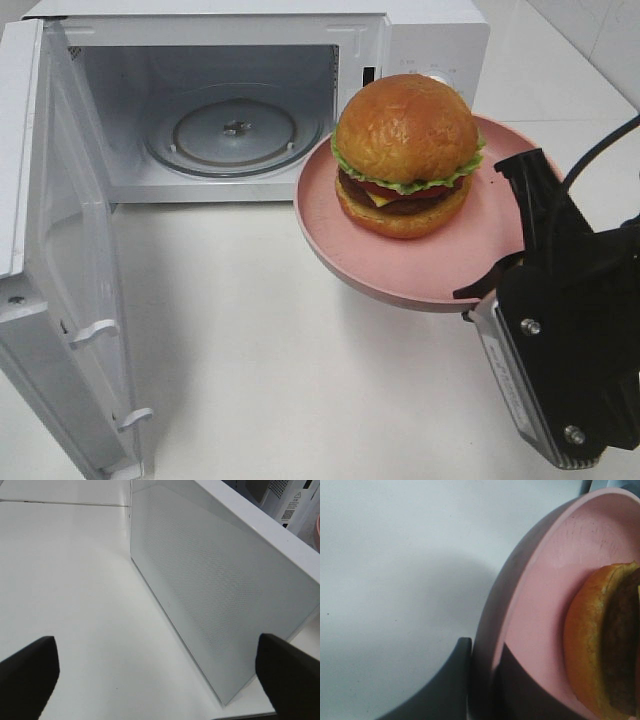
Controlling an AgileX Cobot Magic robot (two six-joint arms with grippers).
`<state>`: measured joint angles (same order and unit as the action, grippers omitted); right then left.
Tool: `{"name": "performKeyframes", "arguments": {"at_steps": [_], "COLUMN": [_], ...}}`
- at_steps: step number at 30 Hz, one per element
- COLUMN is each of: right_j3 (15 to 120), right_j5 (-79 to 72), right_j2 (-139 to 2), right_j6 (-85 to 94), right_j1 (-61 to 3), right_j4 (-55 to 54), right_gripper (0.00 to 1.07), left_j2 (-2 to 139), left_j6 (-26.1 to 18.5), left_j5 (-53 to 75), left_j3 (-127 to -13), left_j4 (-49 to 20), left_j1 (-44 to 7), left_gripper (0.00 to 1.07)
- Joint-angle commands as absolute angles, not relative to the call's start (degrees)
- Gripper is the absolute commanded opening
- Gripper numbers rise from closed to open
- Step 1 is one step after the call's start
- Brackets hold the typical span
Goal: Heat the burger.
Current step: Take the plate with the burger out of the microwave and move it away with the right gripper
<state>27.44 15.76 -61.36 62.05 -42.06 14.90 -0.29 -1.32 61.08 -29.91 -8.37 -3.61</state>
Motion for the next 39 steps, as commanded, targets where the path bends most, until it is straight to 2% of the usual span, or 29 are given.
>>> {"name": "performKeyframes", "arguments": {"at_steps": [1, 39], "right_j3": [27.7, 23.1], "right_j5": [14.4, 37.2], "right_j2": [-59.0, -36.8], "right_j6": [61.4, 50.1], "right_j1": [-42.2, -42.2], "right_j4": [15.8, 16.6], "right_gripper": [0.00, 0.00], "left_j2": [-1.3, -1.3], "left_j6": [-0.9, -0.9], "left_j5": [60.8, 60.8], "left_j3": [-29.9, -29.9], "left_j4": [-8.4, -8.4], "left_j1": [-3.4, -3.4], "left_gripper": [1.00, 1.00]}}
